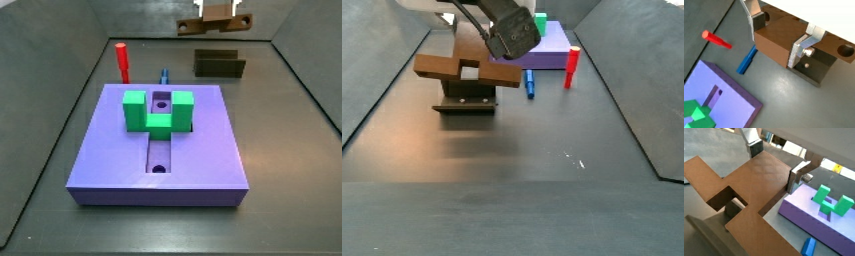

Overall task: Pick up the brown object. Move up. Place the brown object on the fixture. Regrasp the brown object. Move to above the board. Insert the brown object.
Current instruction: Place the brown object on the fixture.

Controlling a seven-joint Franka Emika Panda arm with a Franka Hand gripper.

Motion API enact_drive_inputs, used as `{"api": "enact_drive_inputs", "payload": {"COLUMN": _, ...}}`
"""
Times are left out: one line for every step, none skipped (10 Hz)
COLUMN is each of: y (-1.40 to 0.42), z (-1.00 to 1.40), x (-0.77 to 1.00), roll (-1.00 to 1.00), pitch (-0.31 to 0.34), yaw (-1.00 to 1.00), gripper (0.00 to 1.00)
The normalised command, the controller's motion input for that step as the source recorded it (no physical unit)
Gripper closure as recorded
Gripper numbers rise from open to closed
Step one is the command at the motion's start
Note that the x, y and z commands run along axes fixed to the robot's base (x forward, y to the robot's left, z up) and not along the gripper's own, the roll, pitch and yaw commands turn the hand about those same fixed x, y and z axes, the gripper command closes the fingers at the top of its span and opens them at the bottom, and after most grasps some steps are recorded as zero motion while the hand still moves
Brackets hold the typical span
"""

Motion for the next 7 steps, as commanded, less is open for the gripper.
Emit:
{"api": "enact_drive_inputs", "payload": {"y": -0.27, "z": -0.25, "x": 0.31, "roll": -0.24, "pitch": -0.009, "yaw": 0.0, "gripper": 1.0}}
{"api": "enact_drive_inputs", "payload": {"y": -0.2, "z": -0.36, "x": 0.22, "roll": -0.15, "pitch": 0.0, "yaw": 0.0, "gripper": 1.0}}
{"api": "enact_drive_inputs", "payload": {"y": -0.12, "z": -0.35, "x": 0.32, "roll": -0.17, "pitch": 0.054, "yaw": 0.0, "gripper": 1.0}}
{"api": "enact_drive_inputs", "payload": {"y": -0.03, "z": -0.47, "x": 0.14, "roll": -0.08, "pitch": 0.243, "yaw": -0.07, "gripper": 1.0}}
{"api": "enact_drive_inputs", "payload": {"y": 0.0, "z": -0.45, "x": 0.07, "roll": -0.29, "pitch": 0.209, "yaw": -0.07, "gripper": 1.0}}
{"api": "enact_drive_inputs", "payload": {"y": 0.0, "z": -0.35, "x": 0.19, "roll": -0.37, "pitch": 0.12, "yaw": 0.0, "gripper": 1.0}}
{"api": "enact_drive_inputs", "payload": {"y": 0.0, "z": -0.2, "x": 0.2, "roll": -0.22, "pitch": 0.12, "yaw": 0.0, "gripper": 1.0}}
